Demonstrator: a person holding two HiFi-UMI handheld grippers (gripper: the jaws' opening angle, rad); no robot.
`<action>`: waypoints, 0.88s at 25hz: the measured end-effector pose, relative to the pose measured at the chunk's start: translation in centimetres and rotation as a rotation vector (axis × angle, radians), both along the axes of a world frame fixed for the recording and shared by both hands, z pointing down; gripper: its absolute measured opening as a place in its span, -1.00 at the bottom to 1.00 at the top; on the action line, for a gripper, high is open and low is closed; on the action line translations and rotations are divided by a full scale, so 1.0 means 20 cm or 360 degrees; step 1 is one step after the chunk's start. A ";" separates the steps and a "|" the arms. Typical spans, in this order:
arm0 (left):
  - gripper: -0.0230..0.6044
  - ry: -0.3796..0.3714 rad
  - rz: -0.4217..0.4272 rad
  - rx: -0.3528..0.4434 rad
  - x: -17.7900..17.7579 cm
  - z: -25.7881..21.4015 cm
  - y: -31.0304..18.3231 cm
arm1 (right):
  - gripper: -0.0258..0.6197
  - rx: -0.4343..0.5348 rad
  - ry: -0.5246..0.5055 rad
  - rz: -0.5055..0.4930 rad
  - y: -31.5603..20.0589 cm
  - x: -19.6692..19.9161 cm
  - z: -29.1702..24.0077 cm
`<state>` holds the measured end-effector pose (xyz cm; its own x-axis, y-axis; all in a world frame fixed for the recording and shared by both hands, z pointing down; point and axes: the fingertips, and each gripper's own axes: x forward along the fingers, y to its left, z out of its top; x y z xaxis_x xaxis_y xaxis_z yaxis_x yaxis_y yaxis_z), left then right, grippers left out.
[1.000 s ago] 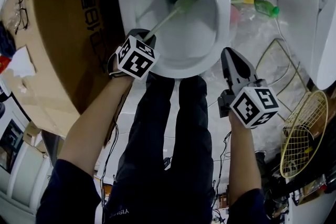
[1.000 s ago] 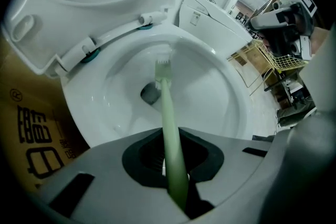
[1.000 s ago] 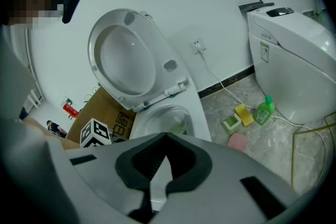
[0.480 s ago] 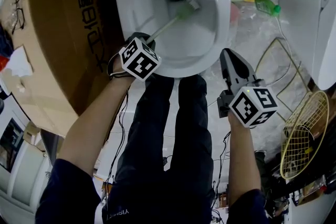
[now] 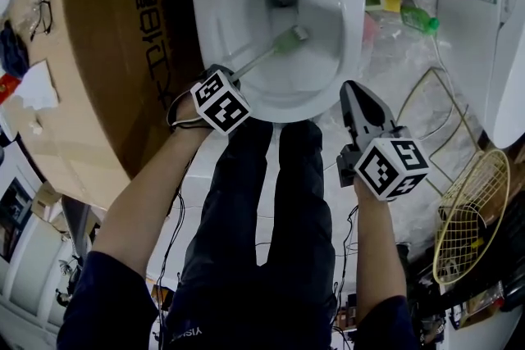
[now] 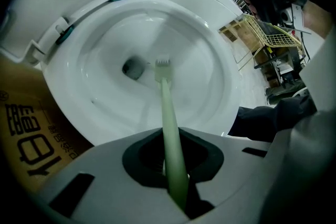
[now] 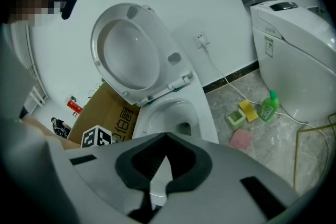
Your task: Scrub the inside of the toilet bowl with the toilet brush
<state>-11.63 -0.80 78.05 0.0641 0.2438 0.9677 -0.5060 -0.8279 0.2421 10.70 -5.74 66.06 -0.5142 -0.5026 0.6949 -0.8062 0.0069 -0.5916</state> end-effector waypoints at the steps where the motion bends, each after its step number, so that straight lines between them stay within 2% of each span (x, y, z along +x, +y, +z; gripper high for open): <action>1: -0.76 -0.0005 -0.0012 -0.0008 -0.01 -0.01 0.01 | -0.91 0.0001 -0.0003 -0.0014 0.00 -0.01 0.00; 7: -0.76 -0.0082 -0.0080 -0.0055 -0.04 -0.03 0.01 | -0.91 -0.0004 -0.0009 -0.0096 -0.03 -0.03 0.00; 14: -0.76 -0.0188 -0.0238 -0.0089 -0.06 -0.02 -0.02 | -0.91 0.0008 -0.0030 -0.0161 -0.10 -0.06 -0.01; 19: -0.76 -0.0230 -0.0437 -0.0120 -0.07 -0.01 -0.05 | -0.91 0.0009 -0.0034 -0.0175 -0.14 -0.03 -0.01; 22: -0.76 -0.0249 -0.0547 -0.0096 -0.09 0.00 -0.10 | -0.91 0.0006 -0.0040 -0.0162 -0.16 -0.01 -0.01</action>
